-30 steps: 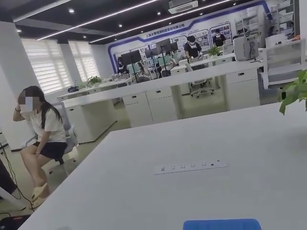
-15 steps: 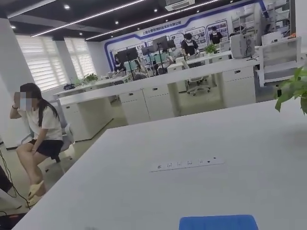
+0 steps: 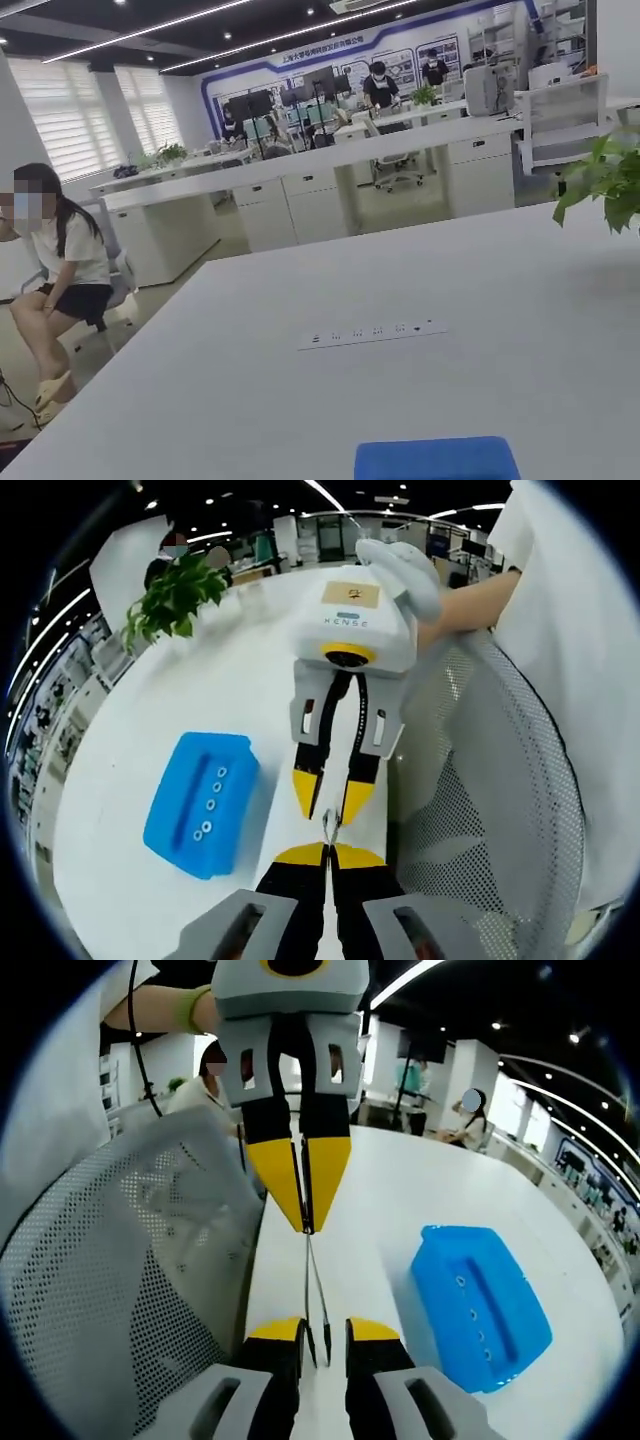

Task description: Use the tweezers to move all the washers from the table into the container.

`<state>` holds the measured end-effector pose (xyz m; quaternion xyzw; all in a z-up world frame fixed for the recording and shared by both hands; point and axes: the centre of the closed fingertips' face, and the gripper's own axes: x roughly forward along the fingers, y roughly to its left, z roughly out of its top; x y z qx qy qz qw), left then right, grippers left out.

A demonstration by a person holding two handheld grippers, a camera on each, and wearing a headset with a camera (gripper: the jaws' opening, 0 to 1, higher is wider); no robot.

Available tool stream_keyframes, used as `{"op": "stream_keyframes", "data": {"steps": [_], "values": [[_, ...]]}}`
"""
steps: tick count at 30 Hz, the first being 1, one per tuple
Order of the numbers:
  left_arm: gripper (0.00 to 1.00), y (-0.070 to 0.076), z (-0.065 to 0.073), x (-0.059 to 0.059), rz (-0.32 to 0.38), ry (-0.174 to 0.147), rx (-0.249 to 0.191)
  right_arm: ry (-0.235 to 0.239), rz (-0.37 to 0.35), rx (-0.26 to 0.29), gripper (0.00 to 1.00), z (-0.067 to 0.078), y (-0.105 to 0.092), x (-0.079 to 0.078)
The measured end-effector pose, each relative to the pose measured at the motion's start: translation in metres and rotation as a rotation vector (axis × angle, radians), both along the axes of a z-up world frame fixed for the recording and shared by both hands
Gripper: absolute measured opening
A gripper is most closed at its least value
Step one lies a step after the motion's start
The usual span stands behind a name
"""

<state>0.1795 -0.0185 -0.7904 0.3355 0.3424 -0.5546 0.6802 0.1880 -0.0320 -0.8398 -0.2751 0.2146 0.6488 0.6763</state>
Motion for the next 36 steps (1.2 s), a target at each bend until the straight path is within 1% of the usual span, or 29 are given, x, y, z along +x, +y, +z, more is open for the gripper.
{"op": "stream_keyframes", "data": {"steps": [1, 3, 4, 5, 6, 9, 11, 12, 13, 14, 15, 16, 17, 19, 24, 30, 31, 32, 33, 35, 36], "values": [[0.0, 0.002, 0.0, 0.003, 0.0, -0.001, -0.001, 0.0, 0.001, -0.002, 0.15, -0.001, 0.0, 0.0], [0.0, 0.005, -0.001, 0.006, 0.004, 0.007, -0.003, 0.008, -0.003, -0.003, 0.17, -0.001, -0.001, -0.001], [0.0, 0.008, -0.004, 0.008, 0.01, 0.02, 0.001, 0.016, -0.008, 0.003, 0.18, -0.001, -0.001, -0.001], [0.0, 0.01, -0.007, 0.009, 0.011, 0.023, 0.012, 0.022, -0.012, 0.005, 0.19, -0.001, -0.001, -0.001], [0.0, 0.014, -0.013, 0.01, 0.008, 0.024, 0.033, 0.025, -0.019, 0.006, 0.2, -0.001, -0.002, 0.0], [0.0, 0.022, -0.027, 0.01, 0.003, 0.045, 0.064, 0.031, -0.043, 0.014, 0.23, -0.001, -0.004, 0.005], [0.0, 0.025, -0.038, 0.01, 0.001, 0.065, 0.081, 0.048, -0.061, 0.021, 0.26, -0.002, -0.005, 0.007], [0.0, 0.026, -0.042, 0.01, -0.005, 0.068, 0.09, 0.057, -0.069, 0.023, 0.27, -0.002, -0.006, 0.008], [0.0, 0.028, -0.048, 0.01, -0.013, 0.079, 0.109, 0.061, -0.075, 0.026, 0.28, -0.002, -0.007, 0.009], [0.0, 0.028, -0.05, 0.01, -0.013, 0.082, 0.113, 0.063, -0.076, 0.027, 0.28, -0.002, -0.007, 0.009], [0.0, 0.029, -0.056, 0.011, -0.018, 0.09, 0.124, 0.07, -0.083, 0.028, 0.28, -0.003, -0.007, 0.009], [0.0, 0.03, -0.059, 0.012, -0.024, 0.092, 0.133, 0.073, -0.087, 0.028, 0.29, -0.003, -0.007, 0.009], [0.0, 0.031, -0.063, 0.015, -0.028, 0.086, 0.145, 0.076, -0.089, 0.025, 0.3, -0.004, -0.007, 0.009], [0.0, 0.031, -0.067, 0.017, -0.025, 0.101, 0.147, 0.079, -0.088, 0.015, 0.3, -0.007, -0.008, 0.009], [0.0, 0.034, -0.074, 0.022, -0.021, 0.108, 0.166, 0.077, -0.084, -0.003, 0.3, -0.01, -0.009, 0.007], [0.0, 0.038, -0.074, 0.018, -0.003, 0.115, 0.156, 0.081, -0.084, -0.015, 0.31, -0.013, -0.01, 0.007], [0.0, 0.039, -0.073, 0.018, 0.014, 0.114, 0.147, 0.082, -0.085, -0.017, 0.31, -0.013, -0.011, 0.007], [0.0, 0.039, -0.072, 0.017, 0.025, 0.12, 0.134, 0.081, -0.085, -0.017, 0.31, -0.014, -0.011, 0.007], [0.0, 0.039, -0.071, 0.015, 0.054, 0.129, 0.109, 0.08, -0.086, -0.016, 0.31, -0.014, -0.011, 0.007], [0.0, 0.044, -0.069, 0.015, 0.09, 0.111, 0.091, 0.084, -0.091, -0.015, 0.31, -0.014, -0.011, 0.007], [0.0, 0.045, -0.069, 0.014, 0.099, 0.109, 0.083, 0.086, -0.094, -0.014, 0.32, -0.014, -0.011, 0.008]]}}
